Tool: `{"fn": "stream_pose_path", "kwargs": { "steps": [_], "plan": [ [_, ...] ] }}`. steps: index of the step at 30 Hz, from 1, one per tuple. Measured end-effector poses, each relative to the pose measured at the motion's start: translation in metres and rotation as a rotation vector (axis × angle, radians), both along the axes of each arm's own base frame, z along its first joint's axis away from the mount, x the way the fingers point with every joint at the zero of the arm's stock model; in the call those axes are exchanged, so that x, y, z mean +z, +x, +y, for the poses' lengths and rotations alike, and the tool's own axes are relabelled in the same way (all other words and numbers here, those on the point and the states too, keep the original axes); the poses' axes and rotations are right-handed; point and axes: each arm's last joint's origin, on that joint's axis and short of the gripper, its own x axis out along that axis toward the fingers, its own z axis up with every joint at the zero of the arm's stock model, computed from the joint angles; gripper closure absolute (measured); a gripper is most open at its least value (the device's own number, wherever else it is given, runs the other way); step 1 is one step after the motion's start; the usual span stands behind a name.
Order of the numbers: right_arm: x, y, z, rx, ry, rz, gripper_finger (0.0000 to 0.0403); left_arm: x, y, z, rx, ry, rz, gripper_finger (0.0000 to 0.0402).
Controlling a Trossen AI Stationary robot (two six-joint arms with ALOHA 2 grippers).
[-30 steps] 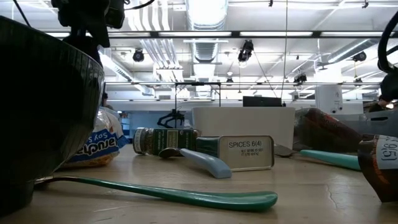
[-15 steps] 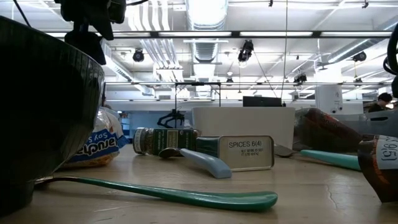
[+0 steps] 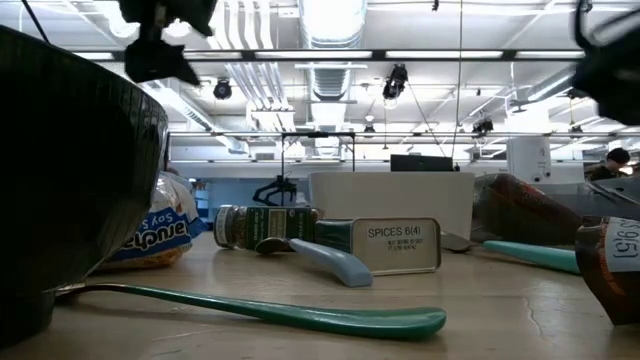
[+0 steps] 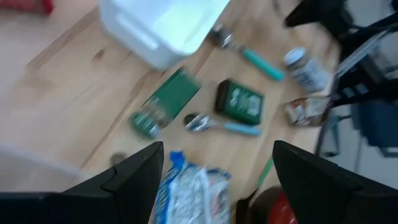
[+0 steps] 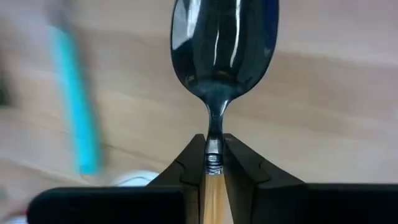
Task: Pick & Place Food Item
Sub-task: Put the yellow spoon into the transparent bin
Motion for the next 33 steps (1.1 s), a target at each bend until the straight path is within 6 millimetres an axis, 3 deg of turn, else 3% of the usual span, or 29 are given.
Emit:
{"fn": "stream_pose_path", "kwargs": {
  "steps": [8, 17, 25, 33],
  "plan": [
    [0.041, 0.008, -0.024, 0.025, -0.204, -0.287, 0.0373, 0.014, 0.013, -0.001, -0.005, -0.014, -0.201, 0.0095],
    [0.09, 0.023, -0.059, 0.134, -0.395, -0.403, 0.0374, 0.026, 0.021, -0.001, -0.001, -0.01, -0.354, 0.0095],
    [0.141, 0.057, -0.091, 0.21, -0.589, -0.542, 0.0374, 0.038, 0.027, 0.003, 0.105, 0.031, -0.488, 0.0095],
    [0.181, 0.097, -0.117, 0.212, -0.733, -0.571, 0.0374, 0.044, 0.031, 0.008, 0.227, 0.168, -0.566, 0.0095]
  ]
}}
